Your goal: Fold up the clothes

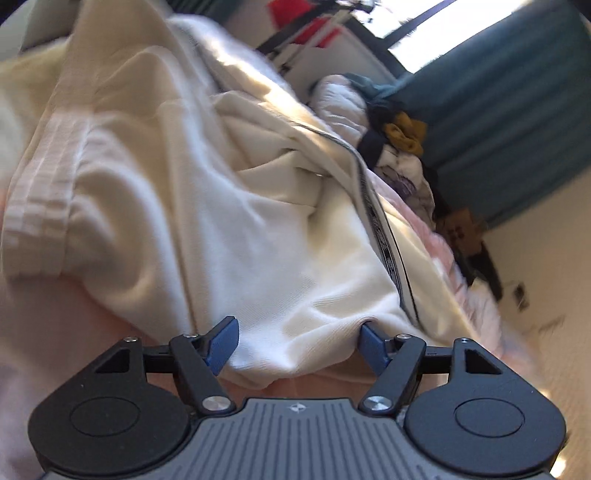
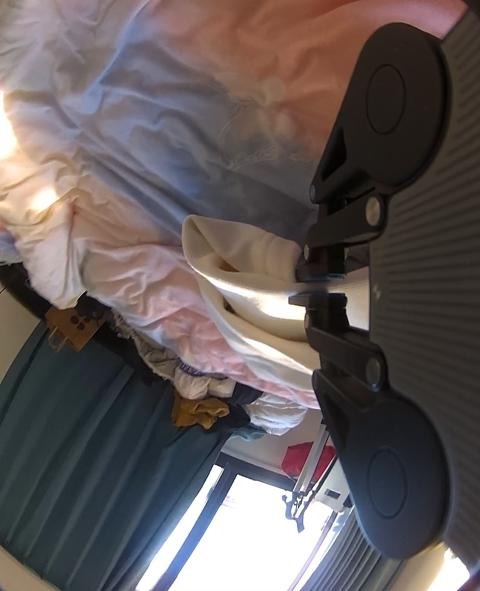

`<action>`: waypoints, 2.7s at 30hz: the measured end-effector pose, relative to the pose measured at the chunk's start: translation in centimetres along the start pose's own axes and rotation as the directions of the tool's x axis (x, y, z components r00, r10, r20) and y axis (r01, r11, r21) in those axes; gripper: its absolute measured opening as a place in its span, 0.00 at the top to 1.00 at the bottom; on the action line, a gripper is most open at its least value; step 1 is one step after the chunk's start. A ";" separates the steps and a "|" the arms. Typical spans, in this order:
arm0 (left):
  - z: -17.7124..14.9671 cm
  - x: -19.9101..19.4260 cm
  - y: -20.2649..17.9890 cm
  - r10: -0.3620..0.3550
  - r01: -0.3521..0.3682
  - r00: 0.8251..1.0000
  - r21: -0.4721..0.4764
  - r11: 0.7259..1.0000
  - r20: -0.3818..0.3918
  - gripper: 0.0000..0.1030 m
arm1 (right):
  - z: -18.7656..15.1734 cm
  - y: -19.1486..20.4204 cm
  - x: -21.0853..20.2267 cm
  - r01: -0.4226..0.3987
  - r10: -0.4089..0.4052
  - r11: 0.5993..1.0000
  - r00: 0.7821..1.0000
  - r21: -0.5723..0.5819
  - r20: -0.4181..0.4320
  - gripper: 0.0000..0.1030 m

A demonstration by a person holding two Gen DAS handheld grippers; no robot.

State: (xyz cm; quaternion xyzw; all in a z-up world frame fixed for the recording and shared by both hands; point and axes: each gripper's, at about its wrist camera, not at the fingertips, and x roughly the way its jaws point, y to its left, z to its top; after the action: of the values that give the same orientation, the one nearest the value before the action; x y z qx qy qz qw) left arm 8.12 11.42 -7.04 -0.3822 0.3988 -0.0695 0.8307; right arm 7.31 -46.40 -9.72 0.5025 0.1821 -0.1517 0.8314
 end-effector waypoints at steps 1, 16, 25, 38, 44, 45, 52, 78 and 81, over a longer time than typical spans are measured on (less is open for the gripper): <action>0.3 -0.1 0.9 -0.008 0.007 1.000 -0.053 0.999 -0.010 0.29 | 0.0 0.3 -0.1 0.000 0.000 1.000 1.000 -0.010 0.015 0.91; 2.7 -2.5 8.9 0.069 -0.064 0.998 -0.407 0.911 -0.002 0.18 | 0.4 3.8 -2.0 -0.026 0.056 0.991 0.970 -0.128 0.237 0.91; 4.2 -2.6 10.5 0.041 0.019 0.992 -0.460 0.888 0.120 0.72 | 1.5 3.2 -2.9 0.068 -0.018 0.988 0.943 -0.138 0.333 0.91; 8.2 -16.5 8.2 0.125 0.029 0.881 -0.316 0.948 0.456 0.92 | 1.0 -1.1 -3.7 0.053 -0.067 0.993 0.990 0.109 0.125 0.91; 7.2 -16.2 10.8 0.162 0.063 0.871 -0.433 0.899 0.463 0.92 | 1.4 -4.9 -3.7 -0.003 -0.001 0.950 1.000 0.312 0.012 0.88; 7.3 -16.0 10.8 0.175 0.051 0.870 -0.437 0.898 0.461 0.92 | 1.5 -5.3 -3.6 -0.002 0.001 0.944 1.000 0.331 0.003 0.87; 7.3 -15.8 12.8 0.177 0.039 0.877 -0.433 0.900 0.447 0.92 | 1.8 -7.9 -2.1 -0.009 0.020 0.884 1.000 0.468 -0.018 0.63; 7.8 -14.3 13.6 0.093 0.102 0.883 -0.382 0.919 0.459 0.91 | 9.6 -0.4 3.2 -0.212 0.199 0.949 0.977 0.234 0.078 0.90; 7.6 -14.7 13.6 0.069 0.126 0.885 -0.380 0.917 0.460 0.91 | 11.2 2.1 1.0 -0.316 0.308 0.947 0.944 0.058 0.117 0.91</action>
State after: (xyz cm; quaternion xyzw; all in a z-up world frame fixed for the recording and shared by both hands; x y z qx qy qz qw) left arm 1.08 31.48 -4.55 -0.5547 0.1882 0.0941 0.8050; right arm 10.81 -55.52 -3.68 0.5474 0.0497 -0.0513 0.8338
